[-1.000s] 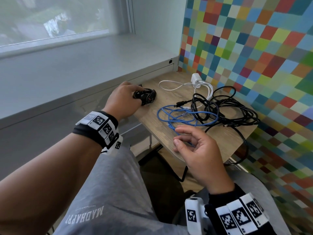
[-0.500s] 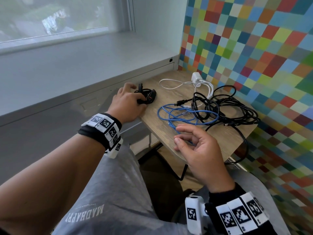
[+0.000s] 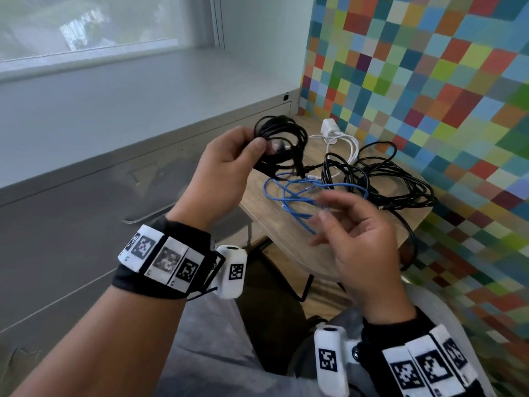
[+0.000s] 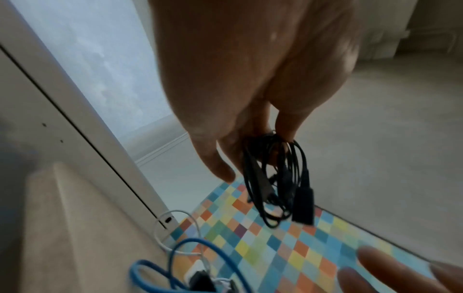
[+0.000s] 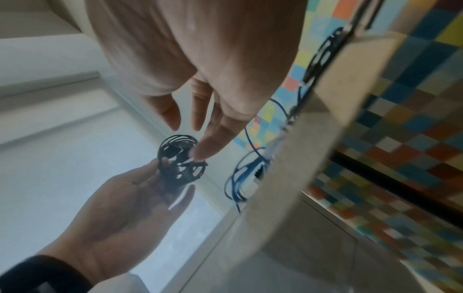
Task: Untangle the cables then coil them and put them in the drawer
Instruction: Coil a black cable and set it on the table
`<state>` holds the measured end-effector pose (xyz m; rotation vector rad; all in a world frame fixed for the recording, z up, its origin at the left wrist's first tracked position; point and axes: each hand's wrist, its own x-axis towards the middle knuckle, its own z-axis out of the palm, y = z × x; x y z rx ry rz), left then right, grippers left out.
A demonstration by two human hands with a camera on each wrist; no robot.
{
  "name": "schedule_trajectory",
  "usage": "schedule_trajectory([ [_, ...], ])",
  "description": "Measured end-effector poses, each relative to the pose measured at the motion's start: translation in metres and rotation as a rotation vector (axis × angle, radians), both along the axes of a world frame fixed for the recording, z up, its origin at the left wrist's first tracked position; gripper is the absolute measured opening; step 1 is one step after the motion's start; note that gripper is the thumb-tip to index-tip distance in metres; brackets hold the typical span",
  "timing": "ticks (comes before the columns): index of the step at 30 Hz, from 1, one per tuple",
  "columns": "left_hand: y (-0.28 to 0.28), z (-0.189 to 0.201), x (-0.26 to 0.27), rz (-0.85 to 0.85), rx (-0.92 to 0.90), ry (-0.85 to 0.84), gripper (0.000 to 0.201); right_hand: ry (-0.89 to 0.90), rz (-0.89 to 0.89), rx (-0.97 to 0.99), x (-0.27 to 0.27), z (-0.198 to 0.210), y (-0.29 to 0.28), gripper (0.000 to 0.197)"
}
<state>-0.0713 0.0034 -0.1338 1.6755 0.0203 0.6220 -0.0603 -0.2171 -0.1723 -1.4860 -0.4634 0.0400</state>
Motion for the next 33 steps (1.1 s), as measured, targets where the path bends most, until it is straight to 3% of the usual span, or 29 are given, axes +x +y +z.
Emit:
schedule_trajectory([
  [4,-0.023,0.012,0.003,-0.151,-0.186,0.091,0.018,-0.134,-0.121,-0.015,0.013,0.027,-0.005,0.039],
  [9,-0.054,0.013,0.008,-0.175,-0.347,0.201,0.019,-0.047,-0.083,-0.159,0.023,0.028,0.001,0.067],
  [11,-0.061,0.006,0.004,-0.225,-0.392,0.231,0.018,0.010,0.006,-0.120,0.021,0.022,0.000,0.071],
  [16,-0.067,-0.017,-0.011,-0.367,-0.514,0.275,0.045,0.135,0.075,0.045,0.017,0.010,-0.007,0.046],
  [19,-0.071,-0.021,-0.016,-0.396,-0.467,0.267,0.033,0.247,0.014,0.180,0.018,0.002,-0.007,0.032],
  [23,-0.081,-0.026,-0.015,-0.372,-0.443,0.215,0.032,0.311,-0.021,0.282,0.019,0.001,-0.008,0.033],
  [28,-0.086,-0.029,-0.013,-0.293,-0.577,0.182,0.023,0.260,0.014,0.226,0.018,-0.001,-0.009,0.036],
  [33,-0.084,-0.027,-0.012,-0.297,-0.733,0.168,0.035,0.158,0.029,0.083,0.015,-0.004,-0.009,0.040],
])
